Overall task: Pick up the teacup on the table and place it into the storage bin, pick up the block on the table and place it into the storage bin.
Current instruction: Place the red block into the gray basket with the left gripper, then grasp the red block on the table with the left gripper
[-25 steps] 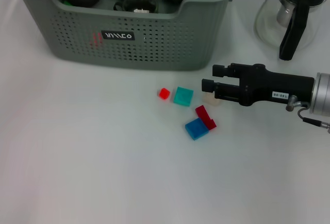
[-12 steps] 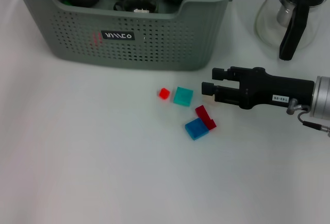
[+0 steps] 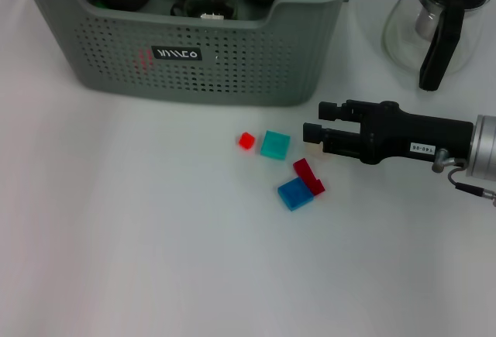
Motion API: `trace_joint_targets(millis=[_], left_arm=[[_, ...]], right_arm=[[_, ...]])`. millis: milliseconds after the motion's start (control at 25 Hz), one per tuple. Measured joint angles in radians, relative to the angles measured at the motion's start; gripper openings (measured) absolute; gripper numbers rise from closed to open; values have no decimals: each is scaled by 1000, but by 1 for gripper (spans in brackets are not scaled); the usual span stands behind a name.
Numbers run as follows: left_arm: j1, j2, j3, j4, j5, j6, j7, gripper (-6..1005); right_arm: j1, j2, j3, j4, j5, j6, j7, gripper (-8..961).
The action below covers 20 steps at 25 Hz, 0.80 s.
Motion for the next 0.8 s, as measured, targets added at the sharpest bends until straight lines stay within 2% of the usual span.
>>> trace_joint_targets(millis=[240,400,560,720,800], left_arm=[[32,-6,-11,60,-40,6,4,290],[118,-20,-13,174,-220,53,64,367],[244,-43,-67,219,-594,233,307,460],[330,-54,-170,100,-917,531,603,602],[346,-47,-197,43,-959,639,687,641]], right_arm=[[-1,0,3,8,2,0,-1,642],[-1,0,6,10,3,0,-1,642],[0,-1,25,10,4,1,0,642],[3,-2,42,10,4,0,0,643],[5,-3,43,10,4,0,0,643]])
